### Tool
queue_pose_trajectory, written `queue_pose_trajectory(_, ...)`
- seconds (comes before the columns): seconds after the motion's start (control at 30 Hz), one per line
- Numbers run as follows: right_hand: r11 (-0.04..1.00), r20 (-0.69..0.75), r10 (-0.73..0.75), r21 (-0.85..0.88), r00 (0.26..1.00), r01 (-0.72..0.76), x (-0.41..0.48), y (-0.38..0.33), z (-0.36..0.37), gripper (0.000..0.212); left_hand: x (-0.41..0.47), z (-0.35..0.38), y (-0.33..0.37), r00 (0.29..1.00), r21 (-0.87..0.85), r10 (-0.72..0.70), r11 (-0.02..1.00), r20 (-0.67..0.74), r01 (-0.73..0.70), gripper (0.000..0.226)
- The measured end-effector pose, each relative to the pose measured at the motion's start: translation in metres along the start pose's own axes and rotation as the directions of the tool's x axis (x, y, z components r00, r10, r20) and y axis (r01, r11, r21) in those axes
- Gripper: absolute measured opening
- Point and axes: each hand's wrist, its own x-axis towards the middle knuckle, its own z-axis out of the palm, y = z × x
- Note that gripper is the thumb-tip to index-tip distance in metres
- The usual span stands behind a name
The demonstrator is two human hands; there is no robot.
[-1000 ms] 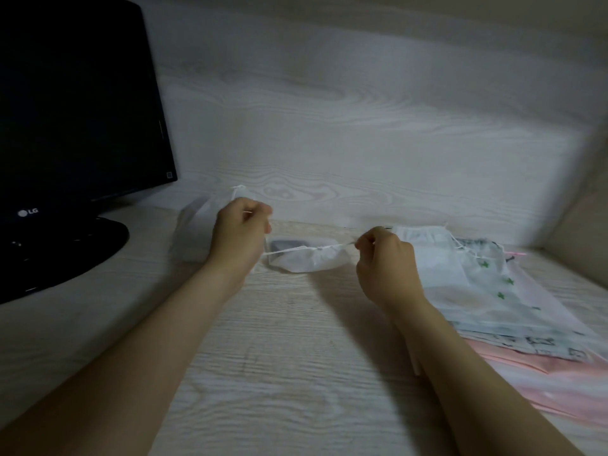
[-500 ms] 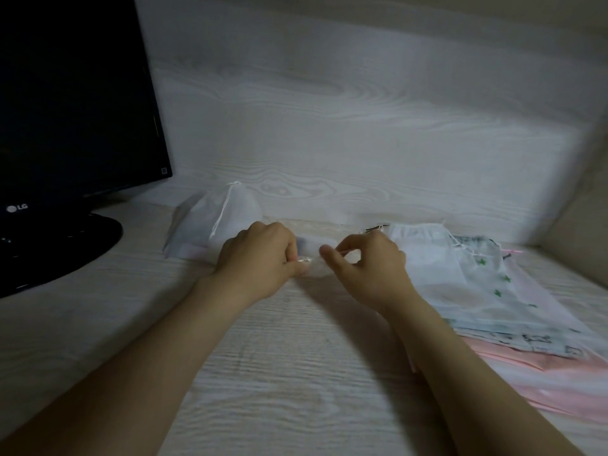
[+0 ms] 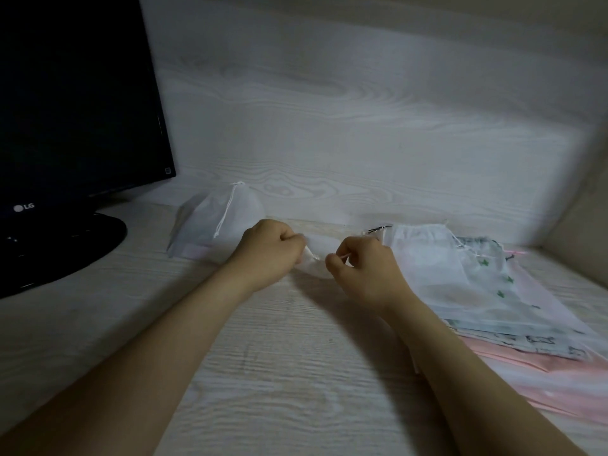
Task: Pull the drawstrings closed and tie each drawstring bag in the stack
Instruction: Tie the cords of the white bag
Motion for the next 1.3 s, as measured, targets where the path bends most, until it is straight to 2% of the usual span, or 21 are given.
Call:
queue_pose_trajectory(0.1, 0.999, 0.016, 0.009, 0.047, 1.0, -0.009, 0.0, -0.001, 0.002, 0.021, 0.001, 0.005, 0.004, 0.996, -0.28, -0.092, 0.956, -0.02, 0.083, 0.025)
queue_pose_trajectory(0.17, 0.998, 0.039, 0.018, 0.067, 0.999, -0.02, 0.0, -0.001, 0.003, 0.021, 0.001, 0.008, 0.006, 0.995, -0.398, -0.102, 0.913, -0.023, 0.085, 0.023)
queue_pose_trajectory(0.33, 0.997, 0.066, 0.019, 0.07, 0.998, -0.024, 0.001, -0.001, 0.004, 0.028, -0.004, 0.009, 0.013, 0.998, -0.545, -0.049, 0.836, 0.047, 0.066, 0.02)
queue_pose_trajectory(0.47, 0.994, 0.079, -0.021, 0.104, 0.997, 0.012, 0.001, 0.0, 0.008, 0.03, -0.008, 0.006, 0.016, 0.988, -0.657, -0.026, 0.744, 0.15, 0.119, 0.023)
queue_pose_trajectory(0.6, 0.989, 0.004, -0.033, 0.144, 0.999, 0.032, 0.001, -0.002, 0.005, 0.027, -0.006, 0.004, 0.007, 0.987, -0.571, -0.027, 0.814, 0.157, 0.112, 0.034)
queue_pose_trajectory(0.8, 0.969, -0.065, -0.061, 0.237, 0.996, 0.075, -0.003, -0.005, 0.001, 0.02, -0.008, 0.004, 0.01, 0.973, -0.402, -0.027, 0.908, 0.23, 0.121, 0.033)
queue_pose_trajectory(0.9, 0.943, -0.047, -0.05, 0.327, 0.998, 0.063, -0.003, -0.007, -0.003, 0.015, -0.009, 0.004, 0.01, 0.965, -0.365, 0.003, 0.926, 0.263, 0.097, 0.032)
queue_pose_trajectory(1.0, 0.892, 0.002, -0.12, 0.439, 0.993, 0.107, -0.005, -0.011, -0.007, 0.017, -0.01, 0.004, 0.011, 0.958, -0.357, 0.027, 0.931, 0.285, 0.08, 0.031)
queue_pose_trajectory(1.13, 0.831, -0.006, -0.112, 0.547, 0.994, 0.097, -0.005, -0.011, -0.008, 0.015, -0.014, 0.002, 0.015, 0.968, -0.245, 0.042, 0.969, 0.248, 0.021, 0.034)
queue_pose_trajectory(1.3, 0.785, 0.038, -0.123, 0.615, 0.992, 0.074, -0.008, -0.015, -0.012, 0.014, -0.01, 0.002, 0.007, 0.971, -0.259, 0.099, 0.965, 0.218, -0.04, 0.035)
